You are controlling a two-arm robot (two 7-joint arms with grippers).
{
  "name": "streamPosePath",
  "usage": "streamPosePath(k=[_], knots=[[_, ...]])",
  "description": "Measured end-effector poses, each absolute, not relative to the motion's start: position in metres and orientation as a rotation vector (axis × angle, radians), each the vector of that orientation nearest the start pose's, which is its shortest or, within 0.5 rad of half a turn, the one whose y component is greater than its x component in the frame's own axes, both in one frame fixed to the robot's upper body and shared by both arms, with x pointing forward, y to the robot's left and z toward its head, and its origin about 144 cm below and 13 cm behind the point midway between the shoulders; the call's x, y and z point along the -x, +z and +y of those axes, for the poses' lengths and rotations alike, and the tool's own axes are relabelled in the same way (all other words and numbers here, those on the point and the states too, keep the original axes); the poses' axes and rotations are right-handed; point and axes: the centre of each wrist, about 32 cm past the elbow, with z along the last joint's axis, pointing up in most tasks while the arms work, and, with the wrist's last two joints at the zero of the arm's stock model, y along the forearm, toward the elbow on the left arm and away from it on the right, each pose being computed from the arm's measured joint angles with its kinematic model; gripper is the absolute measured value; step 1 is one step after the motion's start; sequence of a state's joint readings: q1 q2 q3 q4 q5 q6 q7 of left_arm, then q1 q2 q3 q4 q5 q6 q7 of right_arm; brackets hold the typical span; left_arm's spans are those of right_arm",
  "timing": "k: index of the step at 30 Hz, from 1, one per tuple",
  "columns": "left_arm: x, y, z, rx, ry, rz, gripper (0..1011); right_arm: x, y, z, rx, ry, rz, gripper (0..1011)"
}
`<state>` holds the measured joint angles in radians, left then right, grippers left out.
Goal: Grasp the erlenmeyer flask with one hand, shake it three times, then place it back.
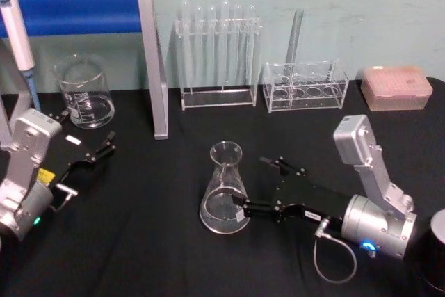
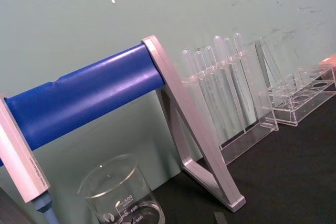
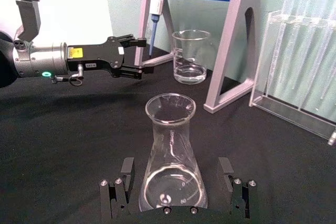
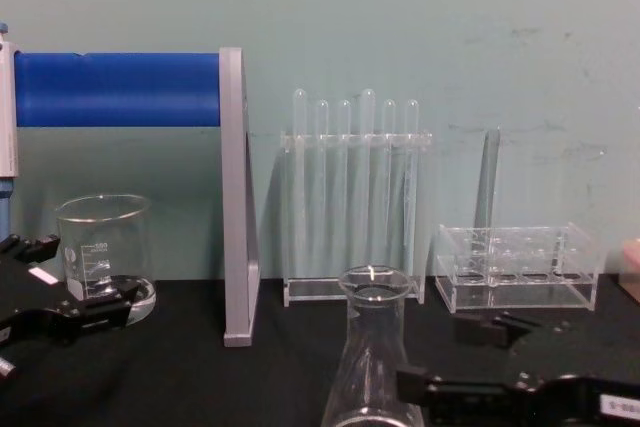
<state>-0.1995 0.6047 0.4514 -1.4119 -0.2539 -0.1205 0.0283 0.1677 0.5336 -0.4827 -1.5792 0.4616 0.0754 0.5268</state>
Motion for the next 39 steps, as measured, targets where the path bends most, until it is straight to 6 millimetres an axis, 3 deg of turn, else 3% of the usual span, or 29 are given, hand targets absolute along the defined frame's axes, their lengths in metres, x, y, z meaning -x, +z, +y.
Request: streamPosePath(k=[17, 39], knots=[[-0.489, 1.14, 0.31, -0.305, 1.248, -0.285, 1001, -0.467, 1.165, -0.264, 0.121, -0.83, 0.041, 1002], [-0.489, 1.14, 0.31, -0.304, 1.248, -0.285, 1001, -0.506, 1.151, -0.235, 0.074, -1.143, 0.013, 1002]])
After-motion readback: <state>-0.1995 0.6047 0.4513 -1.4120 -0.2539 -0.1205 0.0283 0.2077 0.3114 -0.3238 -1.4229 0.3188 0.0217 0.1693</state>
